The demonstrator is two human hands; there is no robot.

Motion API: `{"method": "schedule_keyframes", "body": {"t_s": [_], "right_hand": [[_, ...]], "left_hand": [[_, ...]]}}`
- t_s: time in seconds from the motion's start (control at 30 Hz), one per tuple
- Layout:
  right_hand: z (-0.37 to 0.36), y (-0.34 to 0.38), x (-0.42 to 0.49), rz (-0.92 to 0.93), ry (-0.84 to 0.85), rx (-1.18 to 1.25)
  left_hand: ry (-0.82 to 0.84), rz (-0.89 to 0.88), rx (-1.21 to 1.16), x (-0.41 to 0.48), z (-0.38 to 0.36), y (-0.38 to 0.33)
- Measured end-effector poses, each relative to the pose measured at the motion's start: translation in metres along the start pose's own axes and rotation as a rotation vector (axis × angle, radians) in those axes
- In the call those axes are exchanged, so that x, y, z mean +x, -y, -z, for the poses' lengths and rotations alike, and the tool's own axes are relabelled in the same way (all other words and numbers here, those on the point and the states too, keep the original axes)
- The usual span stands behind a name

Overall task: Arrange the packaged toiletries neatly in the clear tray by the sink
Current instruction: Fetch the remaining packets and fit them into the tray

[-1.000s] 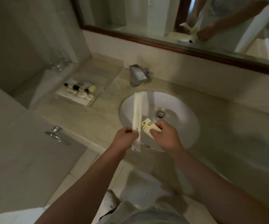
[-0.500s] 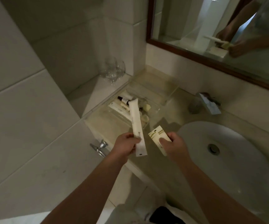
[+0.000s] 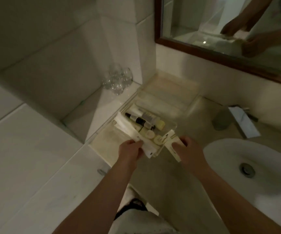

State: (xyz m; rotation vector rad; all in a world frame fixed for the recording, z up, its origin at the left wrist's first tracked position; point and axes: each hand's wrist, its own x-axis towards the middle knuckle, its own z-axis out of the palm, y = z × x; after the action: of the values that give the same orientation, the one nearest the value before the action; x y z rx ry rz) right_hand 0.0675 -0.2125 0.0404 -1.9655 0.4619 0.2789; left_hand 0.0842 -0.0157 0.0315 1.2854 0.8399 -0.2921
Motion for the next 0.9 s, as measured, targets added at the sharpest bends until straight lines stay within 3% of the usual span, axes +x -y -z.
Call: {"method": "schedule_keyframes", "body": {"t_s": [0.07, 0.13, 0.23, 0.33, 0.47, 0.67, 0.9], "right_hand": [[0.002, 0.004, 0.012, -0.012, -0.011, -0.007], [0.001, 0.005, 0.019, -0.058, -0.05, -0.012], [-0.006, 0.006, 0.026, -0.068, -0.032, -0.049], [-0.013, 0.01, 0.031, -0.072, -0.039, -0.049], [-0.016, 0.021, 0.038, -0.106, -0.181, 0.061], [-0.017, 0.031, 0.04, -0.093, -0.204, -0.038], [-0.034, 0.044, 0.04, -0.075, -0.04, -0.158]], "left_hand": [[0.034, -0.013, 0.001, 0.008, 0.001, -0.006], [0.004, -0.084, 0.173, 0.011, 0.007, -0.011], [-0.034, -0.377, 0.696, 0.023, 0.034, -0.029], [0.076, -0.66, 1.238, 0.041, 0.06, -0.06], [0.259, -0.831, 1.59, 0.072, 0.057, -0.103], [0.57, -0.863, 1.761, 0.109, 0.01, -0.121], [0.677, -0.85, 1.825, 0.138, 0.022, -0.104]]}}
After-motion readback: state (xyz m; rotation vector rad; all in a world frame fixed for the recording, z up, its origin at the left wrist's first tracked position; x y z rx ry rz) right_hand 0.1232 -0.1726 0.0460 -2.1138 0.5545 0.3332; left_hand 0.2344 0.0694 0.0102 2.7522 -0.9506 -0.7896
